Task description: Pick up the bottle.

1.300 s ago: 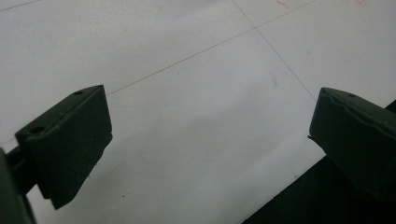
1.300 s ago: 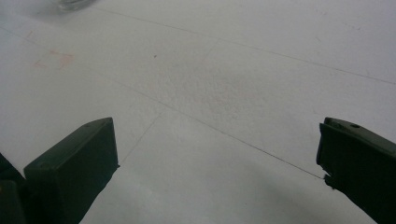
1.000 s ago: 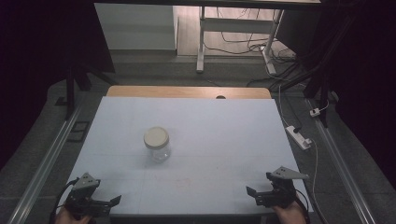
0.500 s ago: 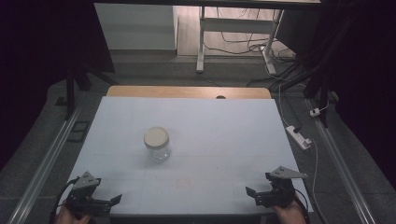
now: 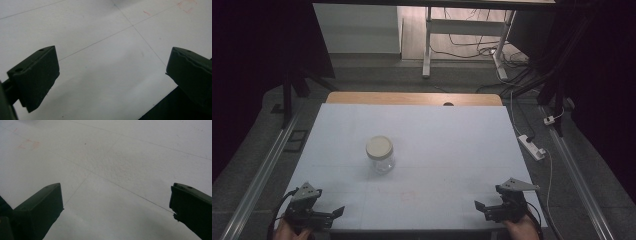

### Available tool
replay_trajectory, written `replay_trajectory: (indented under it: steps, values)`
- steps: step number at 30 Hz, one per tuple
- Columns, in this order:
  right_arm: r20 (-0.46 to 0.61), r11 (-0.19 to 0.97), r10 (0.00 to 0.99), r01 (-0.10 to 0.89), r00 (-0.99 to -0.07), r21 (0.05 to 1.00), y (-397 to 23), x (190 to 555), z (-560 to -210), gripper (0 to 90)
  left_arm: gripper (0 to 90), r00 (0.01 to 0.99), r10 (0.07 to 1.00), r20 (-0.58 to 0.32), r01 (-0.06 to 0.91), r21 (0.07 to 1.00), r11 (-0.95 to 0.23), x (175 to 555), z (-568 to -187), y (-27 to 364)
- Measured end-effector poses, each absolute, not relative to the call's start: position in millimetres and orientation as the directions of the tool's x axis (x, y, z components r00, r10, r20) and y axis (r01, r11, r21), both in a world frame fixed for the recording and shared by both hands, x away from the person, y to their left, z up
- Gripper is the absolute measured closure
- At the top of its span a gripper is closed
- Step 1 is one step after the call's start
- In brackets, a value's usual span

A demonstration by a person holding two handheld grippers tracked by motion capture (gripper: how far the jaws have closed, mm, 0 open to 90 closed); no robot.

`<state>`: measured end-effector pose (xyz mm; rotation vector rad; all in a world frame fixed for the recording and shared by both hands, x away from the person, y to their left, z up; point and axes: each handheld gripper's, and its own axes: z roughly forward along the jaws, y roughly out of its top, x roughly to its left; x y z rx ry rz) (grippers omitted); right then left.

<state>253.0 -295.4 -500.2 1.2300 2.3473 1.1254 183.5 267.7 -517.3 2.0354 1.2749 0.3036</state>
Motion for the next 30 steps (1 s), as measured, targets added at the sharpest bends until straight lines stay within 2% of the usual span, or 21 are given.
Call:
replay_trajectory:
  steps: [11, 17, 22, 30]
  values:
    - [0.118, 0.344, 0.784, 0.584, -0.61, 0.735, -295, 253, -500, 0.0, 0.0, 0.512, 0.843, -0.164, 0.671, 0.689, -0.273, 187, -513, 263]
    - [0.123, 0.343, 0.783, 0.588, -0.61, 0.733, -295, 253, -500, 0.0, 0.0, 0.56, 0.806, -0.189, 0.648, 0.707, -0.285, 193, -514, 262]
    - [0.127, 0.342, 0.782, 0.59, -0.61, 0.731, -295, 254, -500, 0.0, 0.0, 0.601, 0.784, -0.155, 0.607, 0.727, -0.322, 199, -515, 259]
    - [0.128, 0.345, 0.782, 0.594, -0.611, 0.727, -295, 254, -501, 0.0, 0.2, 0.604, 0.783, -0.145, 0.601, 0.728, -0.329, 211, -516, 252]
